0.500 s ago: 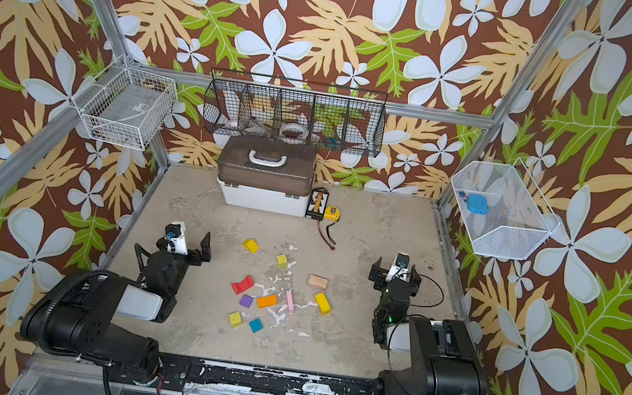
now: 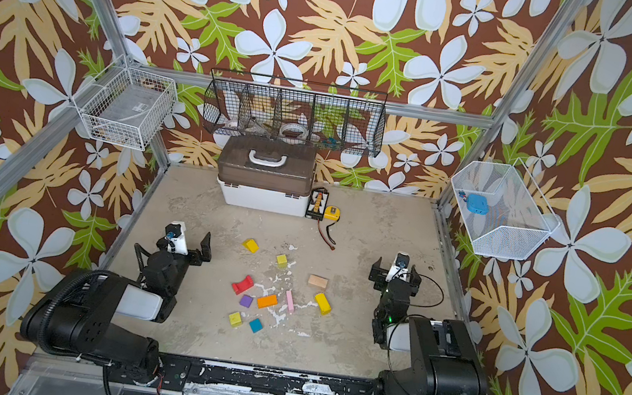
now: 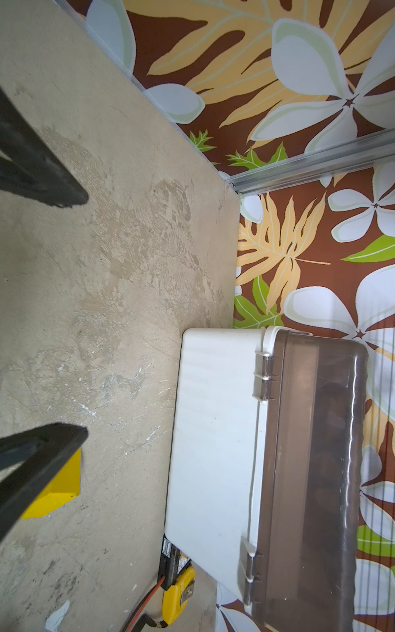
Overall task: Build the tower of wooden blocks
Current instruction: 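Raise both grippers from the rest pose above the table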
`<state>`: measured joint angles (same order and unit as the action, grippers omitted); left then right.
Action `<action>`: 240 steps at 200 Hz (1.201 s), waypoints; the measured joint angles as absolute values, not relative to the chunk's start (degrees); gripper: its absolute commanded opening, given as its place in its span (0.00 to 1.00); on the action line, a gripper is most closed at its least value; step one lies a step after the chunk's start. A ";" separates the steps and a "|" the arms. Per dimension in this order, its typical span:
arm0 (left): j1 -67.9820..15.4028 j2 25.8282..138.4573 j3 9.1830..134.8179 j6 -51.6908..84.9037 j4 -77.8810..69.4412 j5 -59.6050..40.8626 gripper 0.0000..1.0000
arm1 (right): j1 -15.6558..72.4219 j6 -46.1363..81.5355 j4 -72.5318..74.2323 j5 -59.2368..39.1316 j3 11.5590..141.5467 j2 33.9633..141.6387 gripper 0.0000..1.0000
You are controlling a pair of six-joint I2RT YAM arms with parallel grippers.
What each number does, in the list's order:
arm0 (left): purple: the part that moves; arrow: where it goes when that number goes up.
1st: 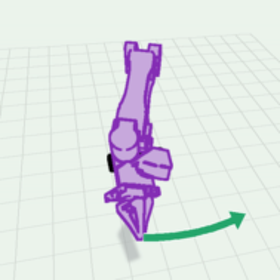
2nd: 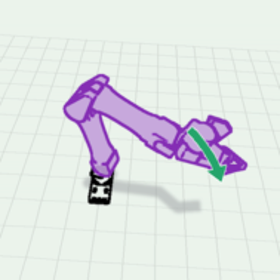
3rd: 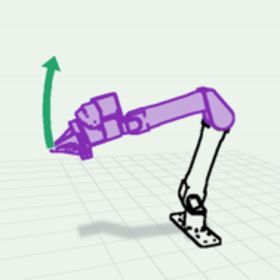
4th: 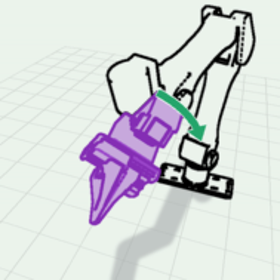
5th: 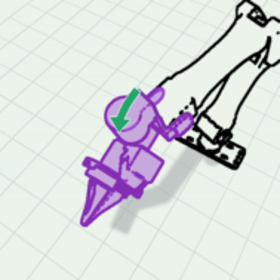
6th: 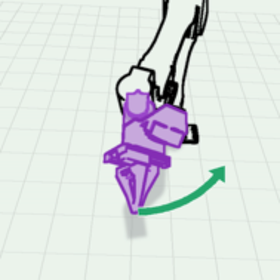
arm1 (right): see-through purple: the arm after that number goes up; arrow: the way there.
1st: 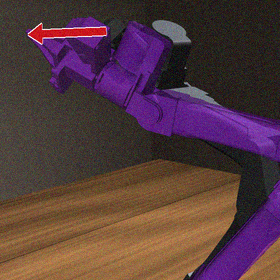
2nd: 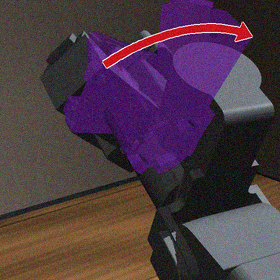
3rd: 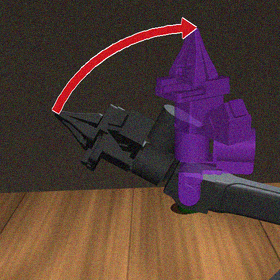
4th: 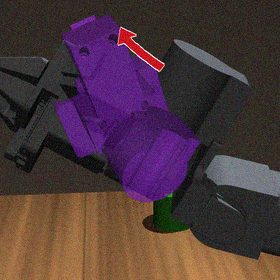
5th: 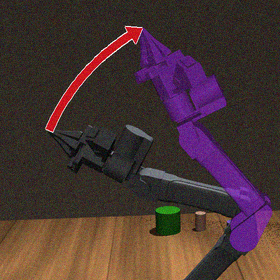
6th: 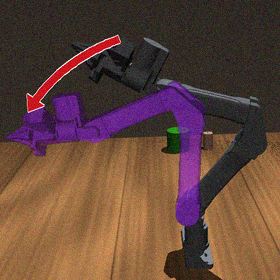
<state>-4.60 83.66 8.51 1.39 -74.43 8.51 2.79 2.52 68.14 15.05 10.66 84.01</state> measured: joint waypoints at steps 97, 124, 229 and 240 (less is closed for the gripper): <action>-4.60 83.66 8.49 1.39 -74.43 8.51 1.00 | 2.79 2.52 68.14 15.05 10.66 84.01 1.00; -4.60 77.60 7.86 1.39 -70.63 8.56 1.00 | 4.75 2.52 61.39 18.06 13.43 79.26 1.00; -5.28 38.20 0.30 20.45 -58.67 8.47 1.00 | 5.21 30.33 28.14 31.97 12.47 47.75 1.00; -5.30 39.81 0.30 21.65 -58.92 8.51 1.00 | 4.89 31.53 27.92 31.94 9.76 45.23 1.00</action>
